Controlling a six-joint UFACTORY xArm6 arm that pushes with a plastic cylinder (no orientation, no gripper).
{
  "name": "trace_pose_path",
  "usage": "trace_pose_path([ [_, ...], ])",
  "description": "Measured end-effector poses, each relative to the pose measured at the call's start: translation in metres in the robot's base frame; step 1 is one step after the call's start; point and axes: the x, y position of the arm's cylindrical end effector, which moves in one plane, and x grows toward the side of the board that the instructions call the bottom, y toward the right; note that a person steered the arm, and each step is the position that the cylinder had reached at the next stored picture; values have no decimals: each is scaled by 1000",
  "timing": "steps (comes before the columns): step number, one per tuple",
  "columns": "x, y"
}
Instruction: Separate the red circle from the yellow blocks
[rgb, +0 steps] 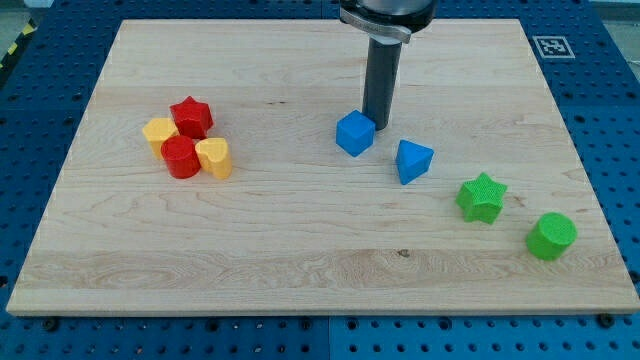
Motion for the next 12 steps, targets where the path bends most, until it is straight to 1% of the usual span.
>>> trace_pose_path([
  [1, -1, 0],
  [2, -58, -19],
  [3, -84, -98],
  [5, -97, -292],
  [6, -85, -335],
  [8, 60, -336],
  [9, 81, -330],
  [12, 69, -240],
])
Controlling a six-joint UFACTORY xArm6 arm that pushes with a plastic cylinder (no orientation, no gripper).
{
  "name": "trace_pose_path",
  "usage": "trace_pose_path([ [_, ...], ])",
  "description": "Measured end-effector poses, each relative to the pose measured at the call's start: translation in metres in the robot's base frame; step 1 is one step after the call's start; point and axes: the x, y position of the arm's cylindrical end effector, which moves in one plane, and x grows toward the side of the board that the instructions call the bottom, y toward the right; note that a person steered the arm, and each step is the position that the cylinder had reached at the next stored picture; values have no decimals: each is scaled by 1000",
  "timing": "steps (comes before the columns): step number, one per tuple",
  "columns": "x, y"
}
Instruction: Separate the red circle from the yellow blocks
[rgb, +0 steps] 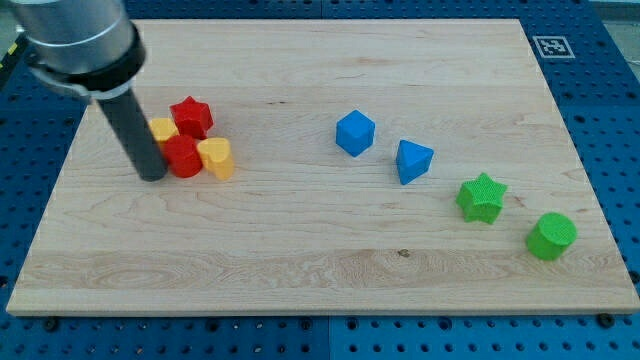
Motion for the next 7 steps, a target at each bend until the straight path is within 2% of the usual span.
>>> trace_pose_path([
  [1, -22, 39],
  [4, -31, 48],
  [7, -74, 99],
])
